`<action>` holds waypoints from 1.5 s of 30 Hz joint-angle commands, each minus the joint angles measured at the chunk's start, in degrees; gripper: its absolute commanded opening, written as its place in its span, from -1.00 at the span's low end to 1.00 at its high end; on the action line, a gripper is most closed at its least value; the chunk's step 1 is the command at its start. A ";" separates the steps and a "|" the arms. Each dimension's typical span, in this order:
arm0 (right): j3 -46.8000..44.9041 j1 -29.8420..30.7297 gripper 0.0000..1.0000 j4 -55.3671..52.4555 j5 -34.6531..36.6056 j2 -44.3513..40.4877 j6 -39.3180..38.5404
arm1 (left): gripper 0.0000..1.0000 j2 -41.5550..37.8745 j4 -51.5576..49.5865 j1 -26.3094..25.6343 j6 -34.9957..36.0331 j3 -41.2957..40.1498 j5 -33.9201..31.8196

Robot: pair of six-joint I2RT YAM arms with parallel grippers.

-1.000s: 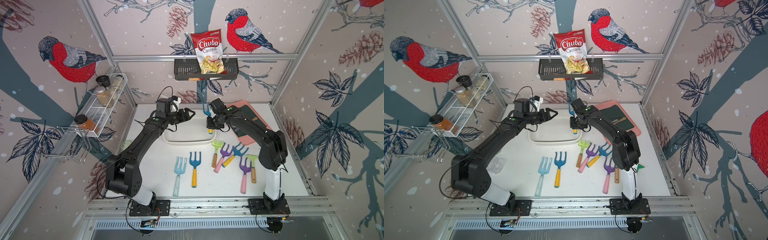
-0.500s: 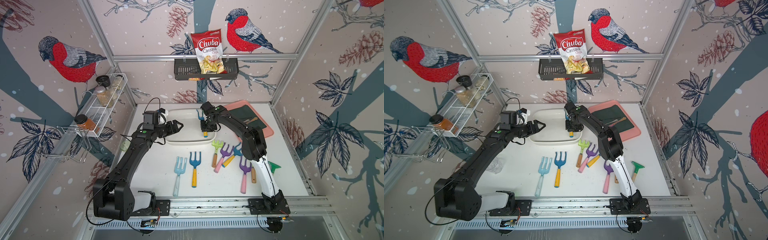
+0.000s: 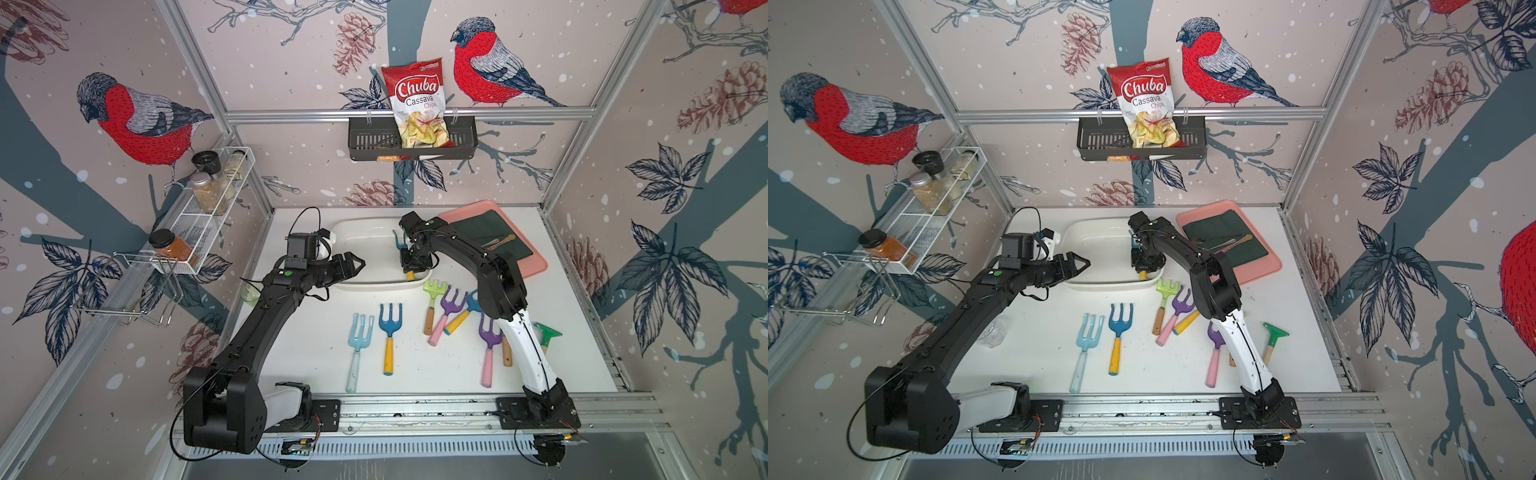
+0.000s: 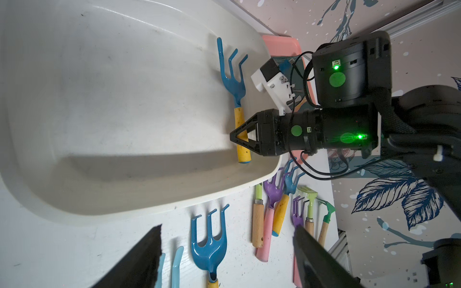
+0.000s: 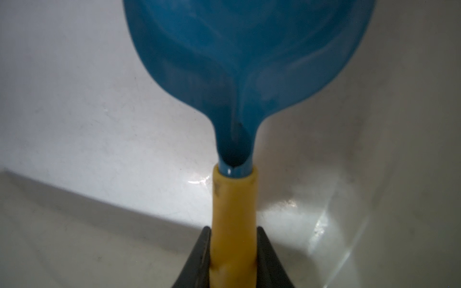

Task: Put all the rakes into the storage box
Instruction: Place the rake in the storage box.

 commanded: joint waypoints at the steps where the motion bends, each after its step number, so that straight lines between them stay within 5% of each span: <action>1: 0.69 -0.01 -0.61 -1.34 -0.14 0.99 -1.37 | 0.65 -0.62 0.19 0.15 0.65 -0.50 0.29; 16: -0.01 -0.05 -0.17 -1.94 0.69 1.74 -2.61 | 0.65 -4.04 -1.12 0.15 1.48 -5.59 -1.55; 27: 6.72 -0.77 -0.04 -3.53 2.08 -3.30 0.25 | 0.63 -6.46 -7.19 -0.32 3.07 -8.63 -6.05; 35: 7.97 -3.50 -0.01 -3.27 1.83 -12.94 0.77 | 0.62 -7.60 -14.37 -11.39 -0.52 -12.20 -17.44; 39: 2.41 -4.03 0.00 -2.06 1.67 -17.91 -0.35 | 0.59 -9.11 -17.14 -16.09 -4.74 -12.40 -24.17; 45: -8.11 -5.10 0.00 2.28 0.34 -25.66 -1.28 | 0.54 -9.96 -16.65 -22.29 -13.58 -15.84 -24.85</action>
